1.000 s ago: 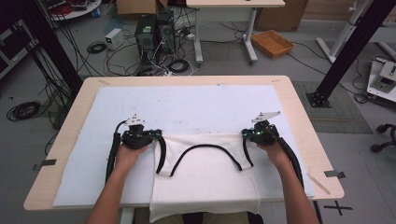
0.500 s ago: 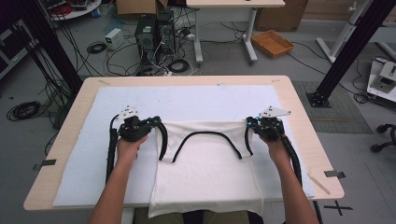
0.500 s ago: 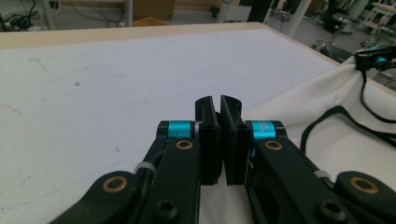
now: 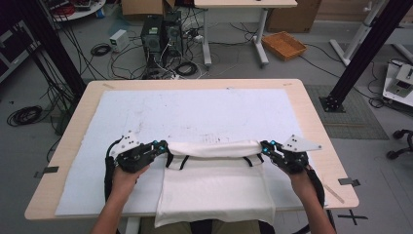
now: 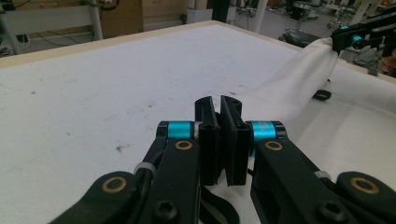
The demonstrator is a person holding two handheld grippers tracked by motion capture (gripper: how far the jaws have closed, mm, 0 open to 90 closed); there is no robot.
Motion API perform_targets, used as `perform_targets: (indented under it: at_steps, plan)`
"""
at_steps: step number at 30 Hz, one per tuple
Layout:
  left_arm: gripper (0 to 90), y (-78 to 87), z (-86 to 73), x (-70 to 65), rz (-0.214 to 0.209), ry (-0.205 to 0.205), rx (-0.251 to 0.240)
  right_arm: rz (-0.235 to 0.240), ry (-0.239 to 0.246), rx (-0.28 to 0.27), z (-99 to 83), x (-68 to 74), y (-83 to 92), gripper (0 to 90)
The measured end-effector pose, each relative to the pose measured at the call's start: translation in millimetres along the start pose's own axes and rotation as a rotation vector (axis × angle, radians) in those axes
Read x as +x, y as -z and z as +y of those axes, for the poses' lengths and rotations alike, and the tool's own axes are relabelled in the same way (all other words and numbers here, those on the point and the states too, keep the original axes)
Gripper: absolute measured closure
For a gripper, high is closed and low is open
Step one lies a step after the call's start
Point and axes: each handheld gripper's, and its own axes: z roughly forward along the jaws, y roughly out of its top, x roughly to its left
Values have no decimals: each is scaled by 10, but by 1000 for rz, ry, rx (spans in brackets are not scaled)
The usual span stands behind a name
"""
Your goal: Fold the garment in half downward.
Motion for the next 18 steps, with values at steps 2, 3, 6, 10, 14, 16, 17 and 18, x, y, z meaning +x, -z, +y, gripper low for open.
perform_targets:
  at_steps: [2, 3, 6, 10, 14, 16, 17, 18]
  plan:
    - [855, 54, -60, -61, -12, -6, 5, 7, 4, 1, -35, 48, 67, 842]
    - [855, 79, -89, -89, -19, -8, 5, 10, 10, 3, -59, 70, 97, 842]
    - [855, 125, -142, -142, -29, -10, 6, 17, 15, 12, -116, 118, 152, 842]
    - [855, 210, -210, -254, -67, -23, 33, 45, 44, 40, -225, 232, 270, 840]
    - [855, 276, -253, -325, -91, -28, 50, 65, 55, 59, -287, 298, 343, 837]
    - [853, 340, -320, -381, -107, -27, 65, 87, 43, 75, -347, 348, 402, 829]
    - [849, 355, -337, -388, -112, -24, 66, 98, 40, 83, -365, 365, 418, 815]
    - [834, 368, -350, -393, -122, -12, 61, 109, 30, 90, -375, 378, 429, 774]
